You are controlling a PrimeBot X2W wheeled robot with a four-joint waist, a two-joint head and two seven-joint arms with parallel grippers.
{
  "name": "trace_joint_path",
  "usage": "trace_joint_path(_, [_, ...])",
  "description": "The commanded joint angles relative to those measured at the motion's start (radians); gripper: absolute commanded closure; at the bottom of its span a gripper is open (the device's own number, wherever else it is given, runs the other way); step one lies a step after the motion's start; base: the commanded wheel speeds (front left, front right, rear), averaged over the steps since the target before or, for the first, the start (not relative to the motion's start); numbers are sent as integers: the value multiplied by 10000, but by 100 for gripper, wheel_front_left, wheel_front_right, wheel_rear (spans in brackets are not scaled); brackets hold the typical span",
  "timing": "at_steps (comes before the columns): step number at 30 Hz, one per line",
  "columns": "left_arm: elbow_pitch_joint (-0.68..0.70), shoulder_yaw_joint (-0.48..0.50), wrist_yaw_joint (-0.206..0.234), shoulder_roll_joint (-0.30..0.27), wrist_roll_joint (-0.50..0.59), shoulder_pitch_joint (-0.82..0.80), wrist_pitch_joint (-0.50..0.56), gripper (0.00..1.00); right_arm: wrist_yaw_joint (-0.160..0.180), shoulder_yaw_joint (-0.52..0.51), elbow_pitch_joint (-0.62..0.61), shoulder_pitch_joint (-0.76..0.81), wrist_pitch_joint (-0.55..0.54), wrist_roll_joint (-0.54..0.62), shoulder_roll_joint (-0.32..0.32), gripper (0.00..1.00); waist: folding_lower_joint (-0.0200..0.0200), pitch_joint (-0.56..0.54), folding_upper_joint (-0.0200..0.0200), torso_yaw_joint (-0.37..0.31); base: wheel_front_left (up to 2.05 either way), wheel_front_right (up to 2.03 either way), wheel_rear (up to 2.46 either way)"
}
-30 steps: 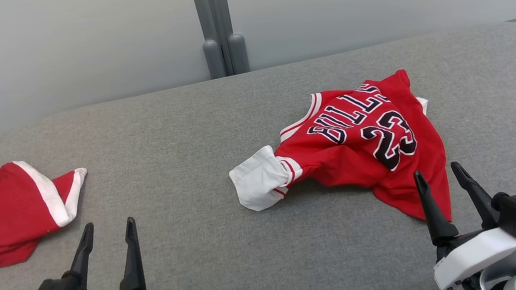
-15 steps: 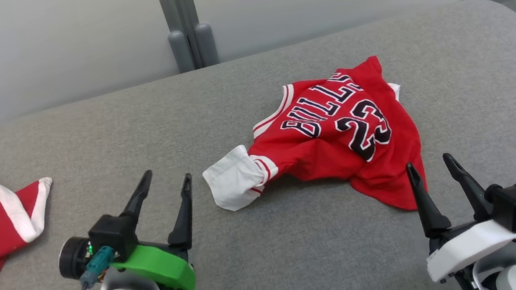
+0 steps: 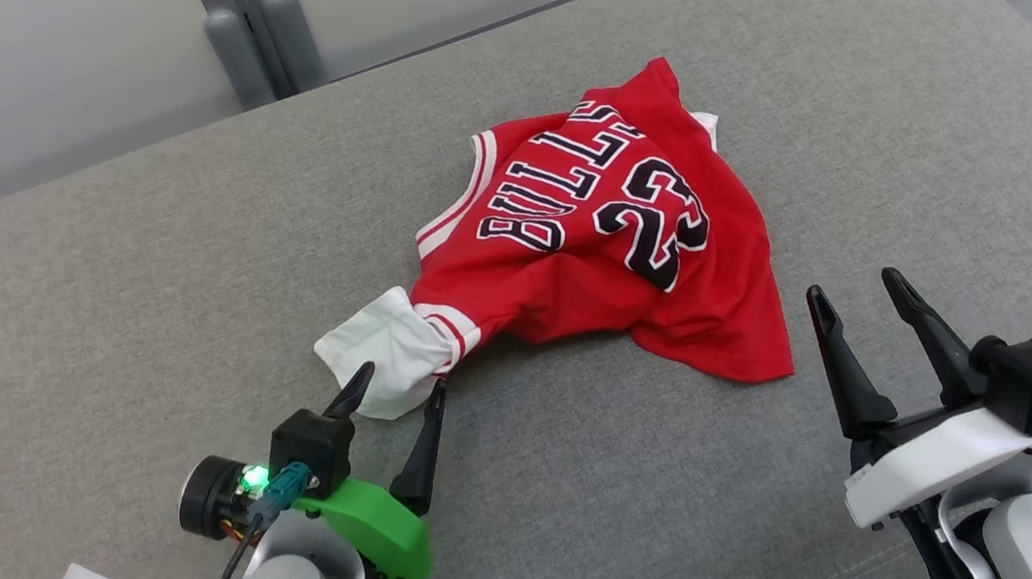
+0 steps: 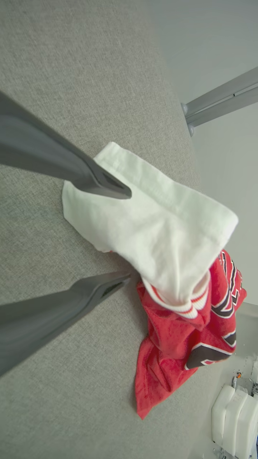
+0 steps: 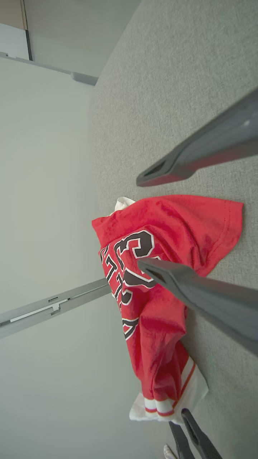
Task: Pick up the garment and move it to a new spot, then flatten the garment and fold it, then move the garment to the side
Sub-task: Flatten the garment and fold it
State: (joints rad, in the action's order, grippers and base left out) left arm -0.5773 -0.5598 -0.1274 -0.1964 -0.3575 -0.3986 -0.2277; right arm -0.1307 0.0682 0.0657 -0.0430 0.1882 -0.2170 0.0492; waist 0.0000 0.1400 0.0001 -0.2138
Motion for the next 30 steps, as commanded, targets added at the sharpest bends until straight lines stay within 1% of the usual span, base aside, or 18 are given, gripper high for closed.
trace_joint_path(1, [-240, -97, -36, 12, 3, -332, -62, 0, -1, -1, 47, -150, 103, -51, 21, 0, 0, 396, -1, -389, 0, 0, 0])
trace_joint_path(5, [-1001, -247, -39, 145, -176, -834, -193, 0, -1, 19, 171, -264, 216, -85, 21, 0, 0, 505, -1, -501, 0, 0, 0])
trace_joint_path(6, [-1213, -321, -39, 191, -249, -949, -210, 22, -1, 34, 202, -284, 238, -92, 18, 0, 0, 508, -1, -520, 0, 0, 0])
trace_joint_path(7, [-1311, -360, -40, 241, -331, -1052, -245, 89, -1, 39, 223, -292, 253, -96, 19, 0, 0, 506, -1, -529, 0, 0, 0])
trace_joint_path(8, [-1391, -399, -39, 283, -421, -1154, -272, 100, -1, 35, 254, -291, 265, -93, 21, 0, 0, 494, -1, -529, 0, 0, 0])
trace_joint_path(13, [-1581, -465, -41, 272, -644, -1480, -372, 100, -1, -109, 338, -166, 324, -67, 19, 0, 0, 253, -1, -255, 0, 0, 0])
trace_joint_path(19, [-801, -20, 21, 40, -536, -1629, -375, 100, -1, -153, 438, 3, 319, -60, 21, 0, 0, -220, -1, 493, 0, 0, 0])
trace_joint_path(25, [254, 398, 309, -413, -345, -969, -379, 100, -1, -167, 480, 236, 270, -134, 22, 0, 0, -639, -1, 1420, 0, 0, 0])
trace_joint_path(30, [1011, 601, 635, -927, -451, 78, -378, 100, -1, -90, 520, 394, 263, -193, 24, 0, 0, -870, -1, 2065, 0, 0, 0])
